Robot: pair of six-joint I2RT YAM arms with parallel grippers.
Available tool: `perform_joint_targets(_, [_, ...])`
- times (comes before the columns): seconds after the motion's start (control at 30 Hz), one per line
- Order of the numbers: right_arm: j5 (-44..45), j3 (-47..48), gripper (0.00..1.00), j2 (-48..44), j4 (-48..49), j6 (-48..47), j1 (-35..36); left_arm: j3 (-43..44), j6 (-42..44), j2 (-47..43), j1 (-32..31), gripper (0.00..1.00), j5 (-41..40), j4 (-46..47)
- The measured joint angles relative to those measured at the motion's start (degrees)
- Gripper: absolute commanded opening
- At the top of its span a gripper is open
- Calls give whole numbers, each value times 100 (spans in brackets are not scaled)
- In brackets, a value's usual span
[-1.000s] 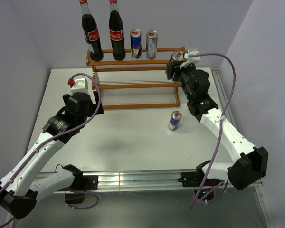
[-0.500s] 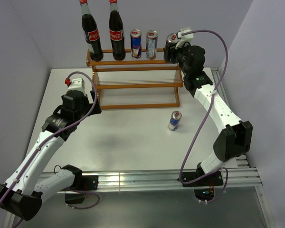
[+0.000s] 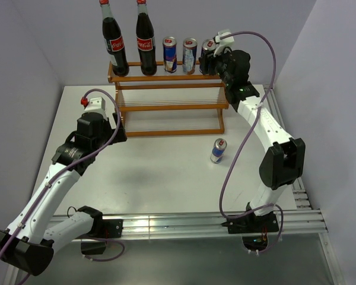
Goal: Place and organize the beverage onto the shelf
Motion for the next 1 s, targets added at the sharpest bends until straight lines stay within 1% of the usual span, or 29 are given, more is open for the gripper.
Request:
perform_joint_targets(0.1, [-31,138,2,144,-87,31,-11,0,0,0,22,99,35,-2])
perform_joint_targets(0.2, [-28,177,7,162,-116,70,-13,0,0,0,26,100,50,-2])
perform_joint_targets(0.3, [-11,177,18,162,-120,107,-13,0,0,0,26,99,76,0])
perform_joint_targets(0.33, [-2,179,25,162,-125,111,-13,0,0,0,26,99,87,-2])
perform_joint_targets(0.4, [26,197,32,164,-153,133,-13,0,0,0,31,100,98,0])
perform_joint_targets(0.43, [44,221,39,164,-199,155,-13,0,0,2,35,99,111,0])
perform_joint_targets(0.53, [79,278,52,168,-308,175,-13,0,4,22,42,99,153,-2])
perform_joint_targets(0.63, [105,382,59,195,-461,177,-13,0,9,59,46,99,195,-2])
perform_joint_targets(0.73, [127,525,68,267,-592,214,-15,0,20,76,48,99,238,-2])
perform_joint_targets(0.8, [140,546,70,267,-640,219,-15,0,22,74,52,100,267,0])
perform_joint_targets(0.93, [170,601,78,267,-651,234,-15,0,42,74,61,100,350,2])
perform_joint_targets(1.0, [188,608,78,267,-656,240,-15,0,63,76,68,100,382,0])
